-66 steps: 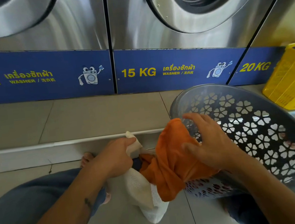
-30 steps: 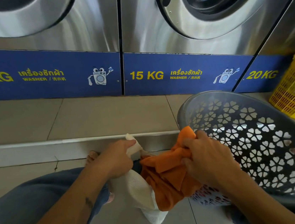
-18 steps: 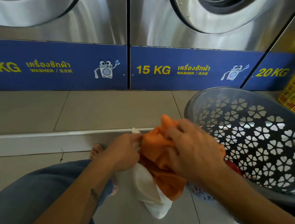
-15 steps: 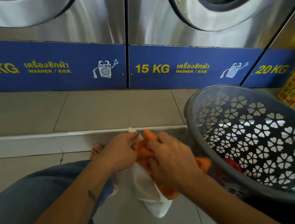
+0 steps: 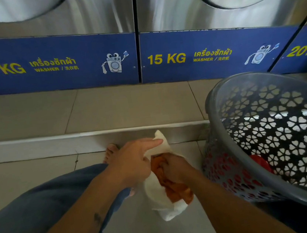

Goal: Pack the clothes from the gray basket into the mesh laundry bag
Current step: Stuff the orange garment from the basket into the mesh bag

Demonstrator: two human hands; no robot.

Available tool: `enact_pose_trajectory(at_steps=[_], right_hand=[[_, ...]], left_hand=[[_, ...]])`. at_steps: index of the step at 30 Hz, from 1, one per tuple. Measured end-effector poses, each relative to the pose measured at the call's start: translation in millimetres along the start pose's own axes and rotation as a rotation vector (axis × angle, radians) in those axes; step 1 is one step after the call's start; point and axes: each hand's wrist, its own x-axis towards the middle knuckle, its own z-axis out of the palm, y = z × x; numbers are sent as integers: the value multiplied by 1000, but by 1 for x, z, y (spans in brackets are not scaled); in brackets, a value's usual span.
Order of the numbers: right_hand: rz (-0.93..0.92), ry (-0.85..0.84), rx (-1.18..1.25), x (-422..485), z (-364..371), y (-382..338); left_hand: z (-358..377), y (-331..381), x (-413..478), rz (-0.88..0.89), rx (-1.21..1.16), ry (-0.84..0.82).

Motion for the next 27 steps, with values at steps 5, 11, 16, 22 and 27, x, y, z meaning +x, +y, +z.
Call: enact_pose_trajectory(at_steps=[5,11,16,22,27], right_hand=[[85,168,282,-2,-26,-9],[-322,132,291,-48,-9,-18],[-346,151,-311,-34,39,9],[-184,120,-321,-6,23,-9],[-25,-101,-559,-23,61,12]], left_hand=[[-3,11,0,-63,97,-109],[-7,6,0,-122,132,-61],[-6,7,-3,-144,167,-164],[-10,13,-6,-112,148,-179],[-7,12,-4,-105,149,-154]])
